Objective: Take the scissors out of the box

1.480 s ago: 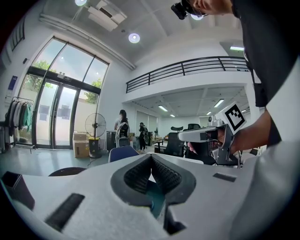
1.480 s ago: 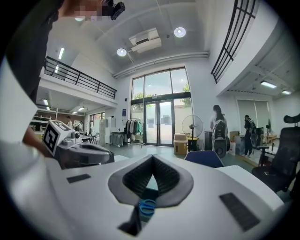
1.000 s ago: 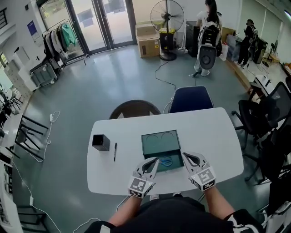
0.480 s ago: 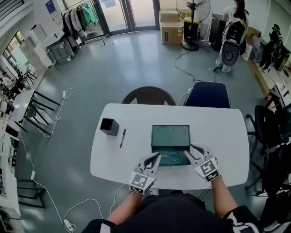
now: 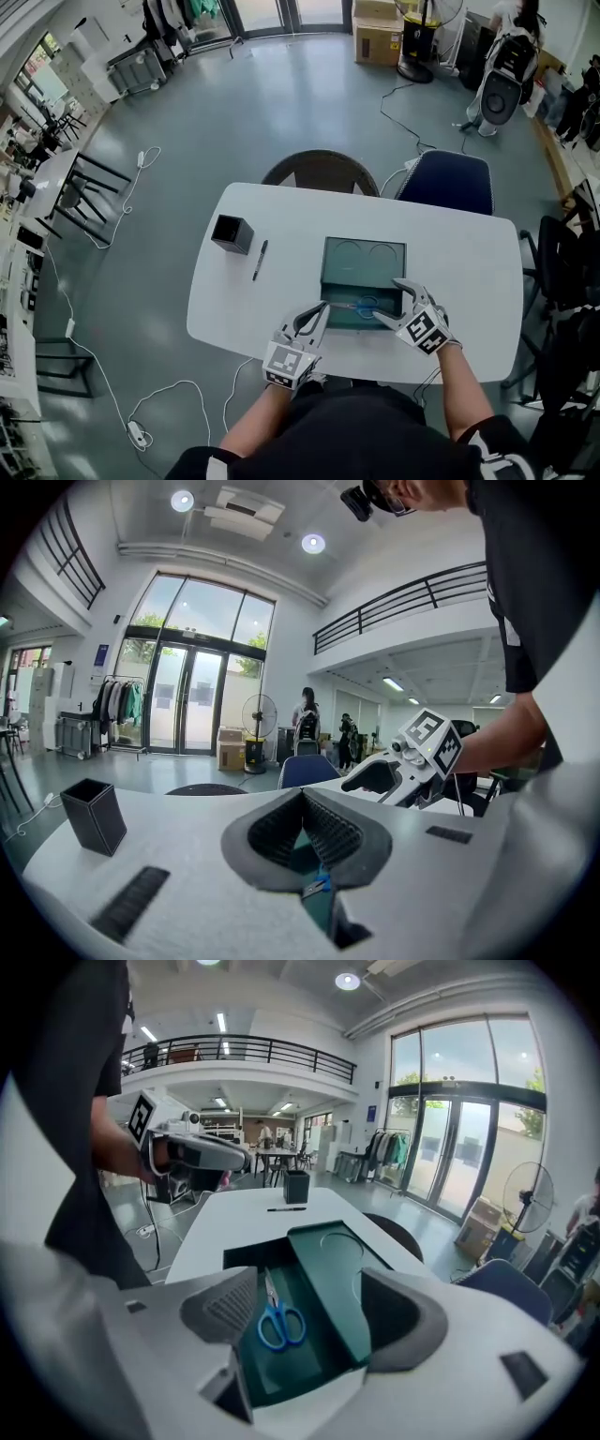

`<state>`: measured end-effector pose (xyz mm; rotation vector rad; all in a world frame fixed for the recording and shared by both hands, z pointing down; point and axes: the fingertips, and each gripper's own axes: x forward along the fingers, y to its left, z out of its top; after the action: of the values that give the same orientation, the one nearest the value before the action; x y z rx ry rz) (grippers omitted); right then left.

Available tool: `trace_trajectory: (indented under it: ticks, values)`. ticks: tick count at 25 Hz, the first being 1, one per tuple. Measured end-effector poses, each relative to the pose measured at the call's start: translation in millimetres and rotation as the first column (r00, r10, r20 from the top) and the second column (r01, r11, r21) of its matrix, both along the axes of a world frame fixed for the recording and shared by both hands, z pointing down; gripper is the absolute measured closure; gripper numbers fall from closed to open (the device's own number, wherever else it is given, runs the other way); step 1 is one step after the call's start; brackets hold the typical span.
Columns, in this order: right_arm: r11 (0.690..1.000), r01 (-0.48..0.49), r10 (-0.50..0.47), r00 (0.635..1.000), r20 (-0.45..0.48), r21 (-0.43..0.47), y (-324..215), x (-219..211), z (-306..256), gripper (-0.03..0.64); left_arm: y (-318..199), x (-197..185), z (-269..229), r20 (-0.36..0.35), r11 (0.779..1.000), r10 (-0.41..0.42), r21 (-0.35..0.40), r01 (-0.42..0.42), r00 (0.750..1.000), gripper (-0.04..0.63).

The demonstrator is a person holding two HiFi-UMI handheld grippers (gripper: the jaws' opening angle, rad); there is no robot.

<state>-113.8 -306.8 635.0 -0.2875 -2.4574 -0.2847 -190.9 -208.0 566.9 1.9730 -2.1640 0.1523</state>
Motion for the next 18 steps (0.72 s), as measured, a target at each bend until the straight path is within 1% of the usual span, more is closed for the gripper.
trace_trajectory:
  ticks: [3, 5, 9, 12, 15, 18]
  values:
    - [0.997, 0.071, -0.070, 0.995, -0.070, 0.025, 8.4, -5.0, 15.0, 0.279, 3.2, -3.0, 7.5, -0.018, 1.000, -0.015, -0.011, 0.014, 1.000, 0.583]
    - [0.991, 0.124, -0.118, 0.984, -0.131, 0.040, 14.8, -5.3, 30.4, 0.281, 5.5, -3.0, 14.0, -0.027, 1.000, -0.018, -0.014, 0.018, 0.999, 0.583]
    - [0.975, 0.212, -0.191, 0.952, -0.240, 0.069, 22.5, -5.2, 59.1, 0.281, 9.5, -7.2, 17.5, -0.032, 0.999, -0.046, -0.024, 0.045, 0.998, 0.583]
    - [0.963, 0.258, -0.223, 0.923, -0.312, 0.075, 27.5, -7.5, 78.6, 0.285, 12.7, -11.8, 18.7, -0.035, 0.997, -0.070, -0.032, 0.069, 0.997, 0.583]
    - [0.948, 0.304, -0.249, 0.892, -0.377, 0.093, 33.2, -9.2, 95.7, 0.327, 18.3, -13.7, 21.1, -0.046, 0.995, -0.091, -0.041, 0.089, 0.995, 0.583]
    - [0.936, 0.334, -0.261, 0.870, -0.418, 0.112, 35.3, -12.8, 105.2, 0.379, 22.7, -16.5, 22.6, -0.047, 0.994, -0.103, -0.041, 0.101, 0.994, 0.583]
